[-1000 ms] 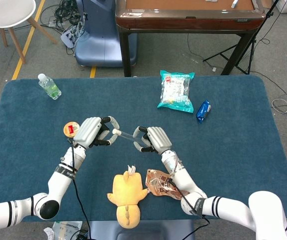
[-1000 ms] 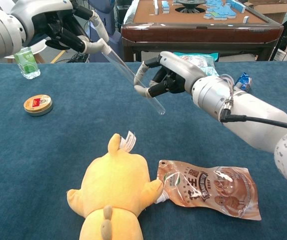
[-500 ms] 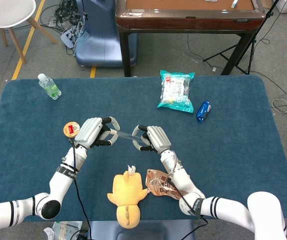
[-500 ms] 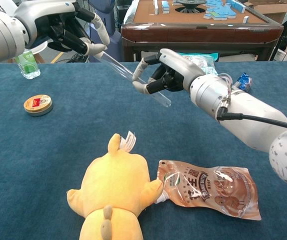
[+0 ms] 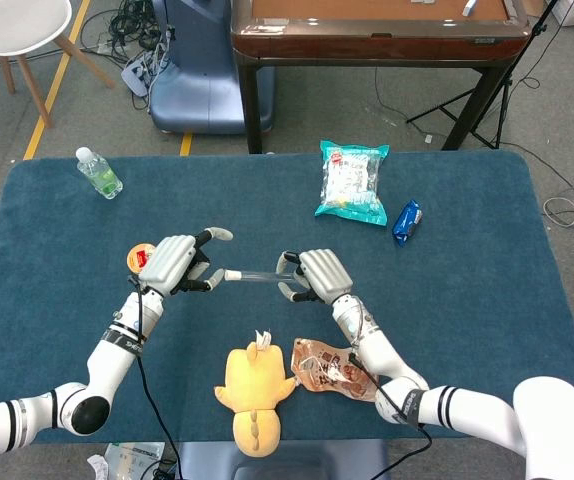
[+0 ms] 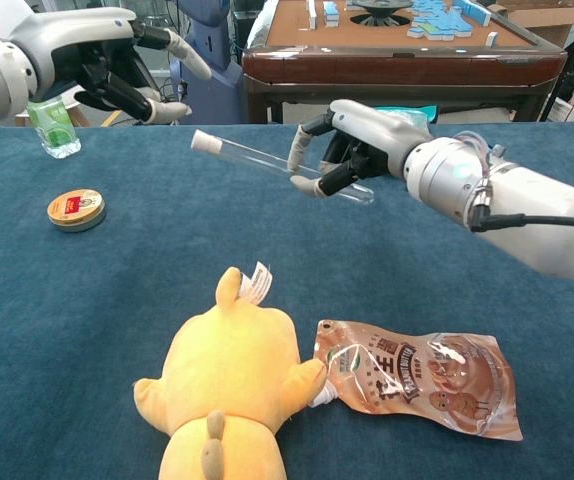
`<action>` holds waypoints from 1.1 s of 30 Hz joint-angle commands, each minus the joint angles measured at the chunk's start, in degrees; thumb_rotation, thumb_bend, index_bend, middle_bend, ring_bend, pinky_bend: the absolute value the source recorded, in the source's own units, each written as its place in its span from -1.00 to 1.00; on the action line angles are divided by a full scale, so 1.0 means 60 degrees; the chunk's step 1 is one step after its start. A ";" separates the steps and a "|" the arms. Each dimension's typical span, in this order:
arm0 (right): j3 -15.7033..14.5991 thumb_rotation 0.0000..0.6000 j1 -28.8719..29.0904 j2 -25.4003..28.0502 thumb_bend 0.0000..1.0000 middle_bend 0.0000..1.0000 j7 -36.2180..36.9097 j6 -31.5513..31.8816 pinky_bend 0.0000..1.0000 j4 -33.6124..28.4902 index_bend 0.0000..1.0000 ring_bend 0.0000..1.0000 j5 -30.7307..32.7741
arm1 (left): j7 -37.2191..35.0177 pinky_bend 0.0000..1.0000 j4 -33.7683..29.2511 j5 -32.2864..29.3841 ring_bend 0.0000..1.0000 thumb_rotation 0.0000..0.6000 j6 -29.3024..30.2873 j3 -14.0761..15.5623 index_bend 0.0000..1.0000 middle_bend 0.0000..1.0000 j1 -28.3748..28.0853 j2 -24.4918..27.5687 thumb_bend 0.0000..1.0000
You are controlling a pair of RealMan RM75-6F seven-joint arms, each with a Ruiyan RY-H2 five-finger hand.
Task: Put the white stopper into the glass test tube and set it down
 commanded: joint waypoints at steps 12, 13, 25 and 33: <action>-0.0793 1.00 0.0204 0.0275 0.21 1.00 -0.1486 -0.0903 1.00 0.1070 0.53 1.00 0.0544 | 0.1191 0.82 0.0686 0.0797 0.58 1.00 0.0358 0.0865 -0.50 0.69 0.0323 0.0343 -0.32; -0.0805 1.00 0.0238 0.0152 0.21 1.00 -0.1502 -0.0943 1.00 0.1246 0.53 1.00 0.0565 | 0.1261 0.82 0.0699 0.0847 0.57 1.00 0.0414 0.0904 -0.50 0.68 0.0353 0.0338 -0.32; -0.0773 1.00 0.0485 -0.0889 0.22 1.00 -0.1387 -0.1274 1.00 0.2665 0.53 1.00 0.0688 | 0.1318 0.82 0.0597 0.0906 0.53 1.00 0.0395 0.0971 -0.50 0.65 0.0468 0.0320 -0.32; -0.0733 1.00 0.0553 -0.1044 0.15 0.94 -0.1480 -0.1720 1.00 0.2981 0.35 1.00 0.0964 | 0.1347 0.81 0.0590 0.0932 0.52 1.00 0.0377 0.0969 -0.51 0.65 0.0502 0.0280 -0.32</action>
